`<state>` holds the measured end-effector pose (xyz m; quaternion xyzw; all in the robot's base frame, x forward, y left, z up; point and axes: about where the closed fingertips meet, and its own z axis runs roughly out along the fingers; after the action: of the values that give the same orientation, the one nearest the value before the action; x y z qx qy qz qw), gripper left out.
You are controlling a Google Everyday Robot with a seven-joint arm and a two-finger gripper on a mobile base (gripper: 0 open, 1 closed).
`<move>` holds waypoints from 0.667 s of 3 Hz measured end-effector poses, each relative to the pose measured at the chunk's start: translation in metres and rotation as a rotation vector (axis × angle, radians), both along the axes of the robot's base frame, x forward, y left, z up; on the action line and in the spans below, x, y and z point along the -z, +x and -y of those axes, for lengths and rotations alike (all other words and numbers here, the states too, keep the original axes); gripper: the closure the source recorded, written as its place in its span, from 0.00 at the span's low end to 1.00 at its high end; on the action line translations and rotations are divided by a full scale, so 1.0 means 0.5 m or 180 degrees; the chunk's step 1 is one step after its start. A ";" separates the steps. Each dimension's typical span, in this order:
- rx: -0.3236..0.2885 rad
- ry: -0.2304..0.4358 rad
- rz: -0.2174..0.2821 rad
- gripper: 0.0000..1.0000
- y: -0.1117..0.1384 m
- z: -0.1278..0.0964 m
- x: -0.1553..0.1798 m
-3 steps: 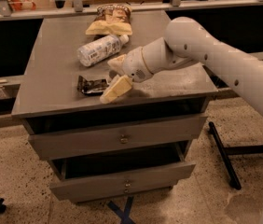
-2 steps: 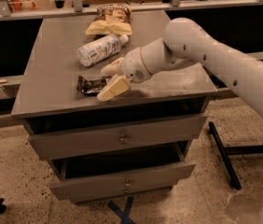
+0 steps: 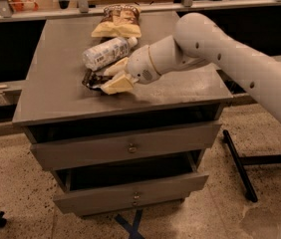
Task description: Pick rxbar chocolate
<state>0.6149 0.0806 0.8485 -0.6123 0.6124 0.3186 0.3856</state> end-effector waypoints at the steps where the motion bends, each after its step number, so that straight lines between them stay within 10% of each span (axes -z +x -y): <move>1: 0.0083 0.0232 0.0223 1.00 0.008 0.010 -0.073; 2: 0.0147 0.0334 0.0363 1.00 0.016 0.024 -0.114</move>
Offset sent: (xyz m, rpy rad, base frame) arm 0.0142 -0.0274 0.0834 0.1430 -0.1708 -0.0814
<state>0.6228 0.0685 0.9053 -0.5941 0.5859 0.3059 0.4585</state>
